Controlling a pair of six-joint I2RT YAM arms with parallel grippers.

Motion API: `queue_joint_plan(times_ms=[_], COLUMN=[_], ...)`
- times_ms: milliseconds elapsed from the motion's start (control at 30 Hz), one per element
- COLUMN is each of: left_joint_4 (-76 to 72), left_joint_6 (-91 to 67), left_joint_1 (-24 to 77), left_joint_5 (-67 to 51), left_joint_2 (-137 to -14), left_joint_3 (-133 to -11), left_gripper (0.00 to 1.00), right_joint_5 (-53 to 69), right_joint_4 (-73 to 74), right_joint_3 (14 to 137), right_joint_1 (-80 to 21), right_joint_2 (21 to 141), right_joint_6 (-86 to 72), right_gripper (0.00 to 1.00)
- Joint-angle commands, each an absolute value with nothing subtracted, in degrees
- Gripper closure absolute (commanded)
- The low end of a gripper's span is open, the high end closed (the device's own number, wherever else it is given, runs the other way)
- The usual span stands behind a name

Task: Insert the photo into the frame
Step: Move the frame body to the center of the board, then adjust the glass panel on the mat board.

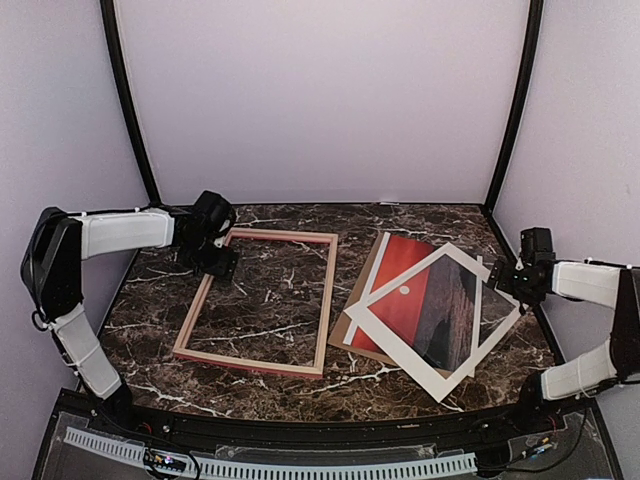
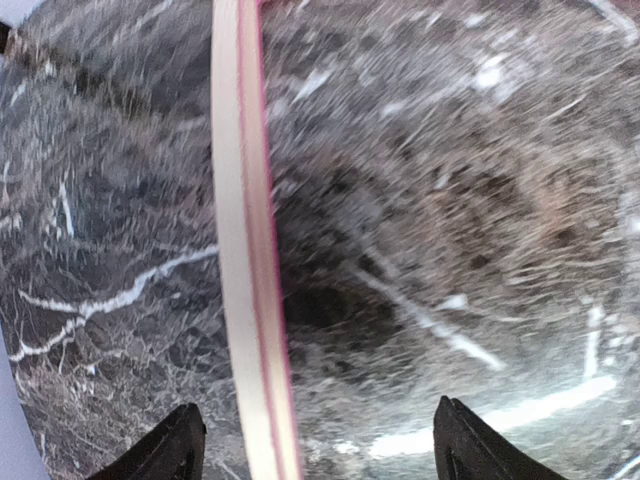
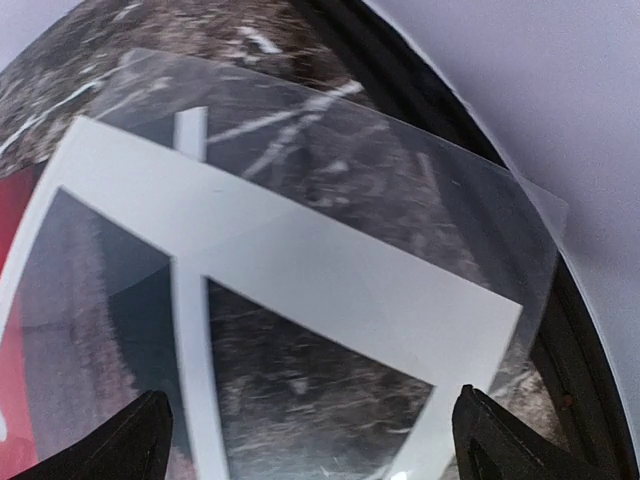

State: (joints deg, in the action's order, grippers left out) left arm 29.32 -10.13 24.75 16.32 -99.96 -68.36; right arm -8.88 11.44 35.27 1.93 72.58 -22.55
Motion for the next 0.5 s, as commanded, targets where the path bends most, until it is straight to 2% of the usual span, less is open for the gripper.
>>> queue_joint_plan(times_ms=[0, 233, 467], left_joint_4=[24.25, 17.08, 11.8], left_joint_6=[-11.02, -11.13, -11.61], left_joint_1=[30.25, 36.73, 38.56], left_joint_5=[13.05, 8.18, -1.34], left_joint_2=[-94.91, -97.7, -103.9], left_joint_3=[-72.44, -75.06, -78.95], left_gripper=[0.18, 0.18, 0.18], right_joint_5=[-7.65, 2.24, 11.62], right_joint_4=[10.08, 7.97, 6.28], right_joint_3=[33.13, 28.36, 27.49], right_joint_1=[9.77, 21.39, 22.5], right_joint_2=[74.53, 72.94, 76.69], right_joint_6=[-25.6, -28.29, -27.62], right_gripper=[0.01, 0.01, 0.02])
